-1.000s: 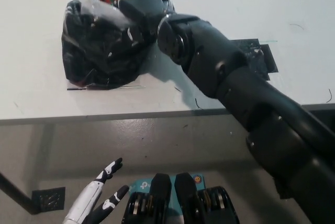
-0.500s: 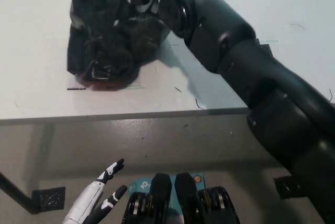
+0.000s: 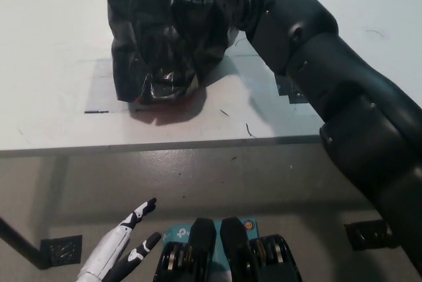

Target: The robot uses its right hand to pick up a bag of coffee beans and puts it in the black plastic bag, then the robot grabs the top of the bag and lifts it.

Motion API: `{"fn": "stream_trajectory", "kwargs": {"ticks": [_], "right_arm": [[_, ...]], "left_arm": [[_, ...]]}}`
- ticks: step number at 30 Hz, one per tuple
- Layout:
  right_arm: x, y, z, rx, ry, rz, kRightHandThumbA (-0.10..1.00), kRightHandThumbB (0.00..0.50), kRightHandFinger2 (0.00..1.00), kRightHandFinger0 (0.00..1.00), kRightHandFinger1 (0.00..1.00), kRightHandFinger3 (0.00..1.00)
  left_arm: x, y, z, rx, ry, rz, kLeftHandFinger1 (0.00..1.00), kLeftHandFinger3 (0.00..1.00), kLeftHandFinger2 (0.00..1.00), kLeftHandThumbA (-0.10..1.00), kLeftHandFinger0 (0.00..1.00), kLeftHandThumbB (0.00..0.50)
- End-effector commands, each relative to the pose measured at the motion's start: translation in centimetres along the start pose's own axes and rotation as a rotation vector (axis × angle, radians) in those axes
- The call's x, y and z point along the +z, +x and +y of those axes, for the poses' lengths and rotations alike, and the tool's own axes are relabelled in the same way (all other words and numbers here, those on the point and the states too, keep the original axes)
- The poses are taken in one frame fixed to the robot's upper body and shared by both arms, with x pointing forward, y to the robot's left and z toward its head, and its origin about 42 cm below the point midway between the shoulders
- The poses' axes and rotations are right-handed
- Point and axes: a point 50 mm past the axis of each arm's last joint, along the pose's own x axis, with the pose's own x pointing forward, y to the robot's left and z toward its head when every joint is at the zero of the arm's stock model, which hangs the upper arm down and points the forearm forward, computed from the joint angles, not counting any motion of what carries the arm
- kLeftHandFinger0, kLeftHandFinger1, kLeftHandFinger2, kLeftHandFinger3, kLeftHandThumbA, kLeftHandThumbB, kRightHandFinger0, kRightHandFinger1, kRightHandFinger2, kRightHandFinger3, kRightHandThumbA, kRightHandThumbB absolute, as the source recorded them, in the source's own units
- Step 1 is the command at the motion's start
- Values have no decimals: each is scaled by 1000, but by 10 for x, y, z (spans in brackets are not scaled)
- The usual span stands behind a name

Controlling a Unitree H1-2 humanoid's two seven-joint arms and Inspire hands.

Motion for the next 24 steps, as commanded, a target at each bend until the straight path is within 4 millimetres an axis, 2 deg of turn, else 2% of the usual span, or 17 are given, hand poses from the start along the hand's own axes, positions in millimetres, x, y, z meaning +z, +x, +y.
{"fn": "stream_trajectory", "kwargs": {"ticks": [1,3,6,8,12,17,21,24], "right_arm": [[19,12,-83,-194,-44,-79,-100,248,697,0,265,677],[18,12,-87,-198,-46,-76,-100,247,694,0,256,676],[19,11,-99,-221,-45,-87,-100,204,699,0,260,686],[20,11,-113,-264,-34,-105,-100,186,705,0,293,775],[26,10,-135,-337,-31,-129,-100,159,709,0,290,790],[35,11,-150,-370,-23,-158,-100,158,707,0,296,800],[48,11,-170,-412,-27,-168,-100,151,698,0,285,834],[54,11,-179,-434,-32,-178,-100,153,702,0,284,840]], "left_arm": [[6,3,8,-23,44,-54,1000,1000,1000,1000,1000,92],[5,3,8,-25,48,-58,1000,1000,1000,1000,1000,98],[4,3,8,-29,53,-58,1000,1000,1000,1000,1000,103],[4,2,7,-32,50,-53,1000,1000,1000,1000,1000,107],[3,2,6,-35,53,-60,1000,1000,1000,1000,1000,98],[2,-1,4,-42,46,-54,1000,1000,1000,1000,1000,103],[2,0,2,-45,39,-53,1000,1000,1000,1000,1000,109],[2,0,2,-49,45,-54,1000,1000,1000,1000,1000,96]]}}
